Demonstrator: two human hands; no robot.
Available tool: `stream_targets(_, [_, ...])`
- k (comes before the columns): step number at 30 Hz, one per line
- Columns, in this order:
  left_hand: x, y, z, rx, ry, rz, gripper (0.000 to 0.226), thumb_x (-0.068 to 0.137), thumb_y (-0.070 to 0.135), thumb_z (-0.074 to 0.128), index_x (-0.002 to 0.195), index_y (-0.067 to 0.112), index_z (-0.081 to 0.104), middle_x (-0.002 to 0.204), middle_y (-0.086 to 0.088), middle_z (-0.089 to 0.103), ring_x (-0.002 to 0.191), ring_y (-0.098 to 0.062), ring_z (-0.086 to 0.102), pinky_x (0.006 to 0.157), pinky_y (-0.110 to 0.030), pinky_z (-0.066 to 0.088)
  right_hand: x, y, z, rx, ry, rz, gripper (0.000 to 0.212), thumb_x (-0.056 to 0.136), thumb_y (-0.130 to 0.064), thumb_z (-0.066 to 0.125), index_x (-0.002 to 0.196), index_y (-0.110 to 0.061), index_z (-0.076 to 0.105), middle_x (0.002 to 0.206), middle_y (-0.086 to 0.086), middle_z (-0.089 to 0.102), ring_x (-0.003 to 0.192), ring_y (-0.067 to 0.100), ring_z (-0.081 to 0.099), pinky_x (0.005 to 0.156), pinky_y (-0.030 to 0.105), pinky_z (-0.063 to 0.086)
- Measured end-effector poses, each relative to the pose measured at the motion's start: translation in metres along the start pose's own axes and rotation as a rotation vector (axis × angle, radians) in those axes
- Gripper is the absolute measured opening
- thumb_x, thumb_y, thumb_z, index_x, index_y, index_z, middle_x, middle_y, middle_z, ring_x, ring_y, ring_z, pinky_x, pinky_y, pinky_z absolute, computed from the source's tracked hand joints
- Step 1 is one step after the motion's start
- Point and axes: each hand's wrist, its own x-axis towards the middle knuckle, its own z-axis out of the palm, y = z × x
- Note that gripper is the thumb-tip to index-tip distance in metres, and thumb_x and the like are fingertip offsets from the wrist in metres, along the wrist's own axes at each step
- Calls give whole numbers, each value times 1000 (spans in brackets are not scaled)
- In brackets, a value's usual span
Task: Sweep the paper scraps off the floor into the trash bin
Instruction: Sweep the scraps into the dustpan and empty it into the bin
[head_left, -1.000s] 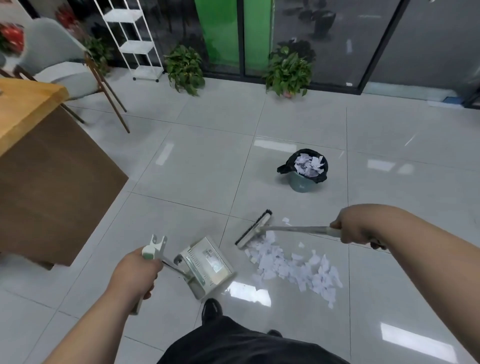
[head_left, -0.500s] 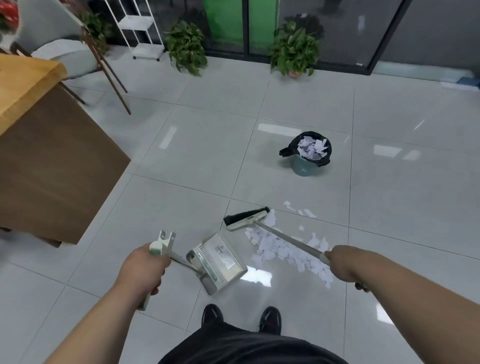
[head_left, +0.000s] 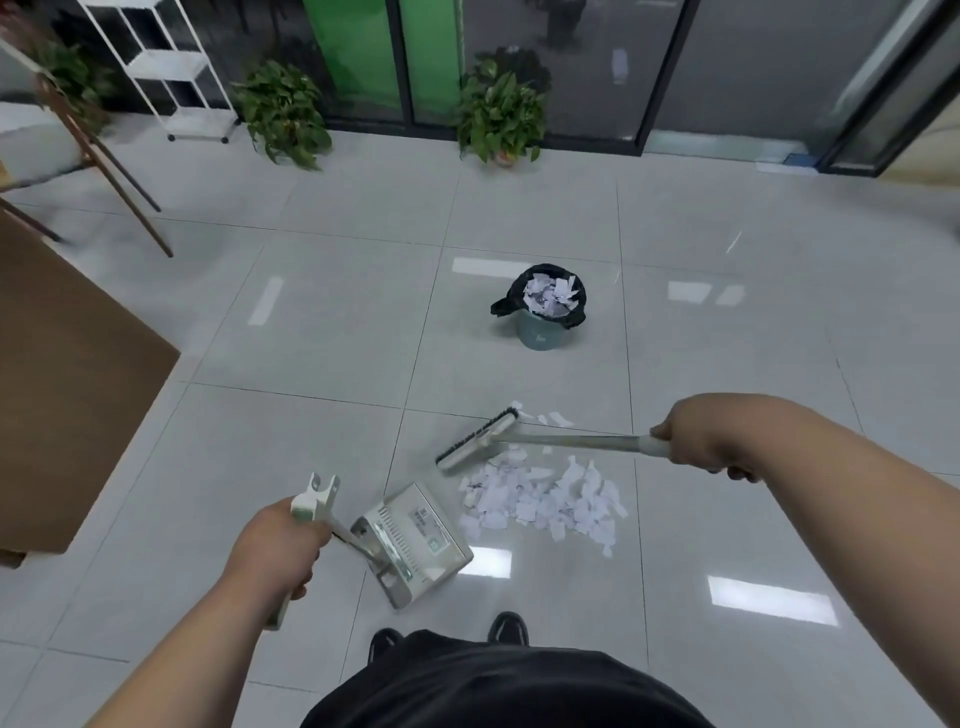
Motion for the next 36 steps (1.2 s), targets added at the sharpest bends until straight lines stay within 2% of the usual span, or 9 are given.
stream_targets(4, [-1, 4, 4, 14, -10, 16, 8, 89, 2, 57, 89, 8, 63, 66, -12, 54, 51, -24, 44, 49, -29, 42, 32, -7, 7, 135, -1, 20, 42, 104, -27, 32, 144, -18, 45, 96, 12, 55, 63, 25, 53, 63, 32, 49])
stream_targets(7, [-4, 4, 4, 26, -20, 17, 11, 89, 3, 56, 87, 11, 64, 66, -11, 55, 52, -23, 43, 49, -29, 42, 64, -23, 19, 203, -12, 40, 45, 103, -10, 31, 148, -14, 36, 106, 13, 47, 76, 28, 54, 71, 34, 50])
stream_targets(10, [-4, 3, 4, 38, -34, 27, 17, 89, 5, 57, 90, 19, 65, 65, -10, 56, 49, -24, 44, 48, -29, 43, 94, -31, 37, 264, -11, 80, 44, 99, -4, 33, 142, -12, 40, 95, 11, 51, 69, 26, 56, 65, 32, 50])
stream_targets(13, [0, -1, 2, 38, -47, 21, 23, 90, 6, 59, 98, 27, 65, 66, -10, 56, 48, -24, 45, 45, -27, 44, 121, -27, 62, 400, -83, 190, 34, 97, -3, 34, 129, -10, 46, 113, 17, 58, 68, 27, 54, 70, 33, 53])
stream_targets(15, [4, -4, -1, 26, -54, 21, 24, 91, 6, 60, 99, 27, 65, 66, -10, 55, 49, -24, 44, 46, -27, 43, 124, -23, 85, 526, -148, 287, 34, 98, -4, 37, 129, -5, 51, 107, 16, 55, 65, 25, 49, 60, 31, 47])
stream_targets(20, [16, -7, -9, 44, -78, 39, 14, 90, 3, 60, 89, 16, 64, 63, -10, 52, 51, -23, 41, 49, -27, 40, 88, -10, 134, 732, -190, 300, 25, 98, -23, 41, 119, -14, 52, 95, 14, 50, 64, 24, 47, 57, 28, 44])
stream_targets(25, [28, -16, -19, 52, -121, 70, 12, 90, 2, 59, 88, 13, 63, 63, -11, 52, 49, -22, 41, 48, -27, 39, 30, 14, 119, 715, -236, 284, 37, 95, -43, 49, 111, -10, 53, 75, 8, 46, 50, 20, 40, 53, 24, 41])
stream_targets(31, [53, -30, -34, 50, -178, 103, 14, 89, 0, 55, 86, 12, 60, 61, -10, 49, 47, -22, 39, 48, -27, 37, -41, 17, 101, 819, -124, 304, 48, 99, -38, 49, 146, -40, 41, 76, 9, 48, 46, 19, 37, 53, 22, 36])
stream_targets(36, [76, -30, -43, 78, -209, 169, 11, 87, 1, 55, 83, 12, 57, 62, -10, 50, 46, -23, 39, 46, -27, 37, -56, -23, 146, 956, -76, 378, 43, 98, -46, 47, 134, -23, 53, 80, 10, 47, 51, 19, 37, 54, 22, 38])
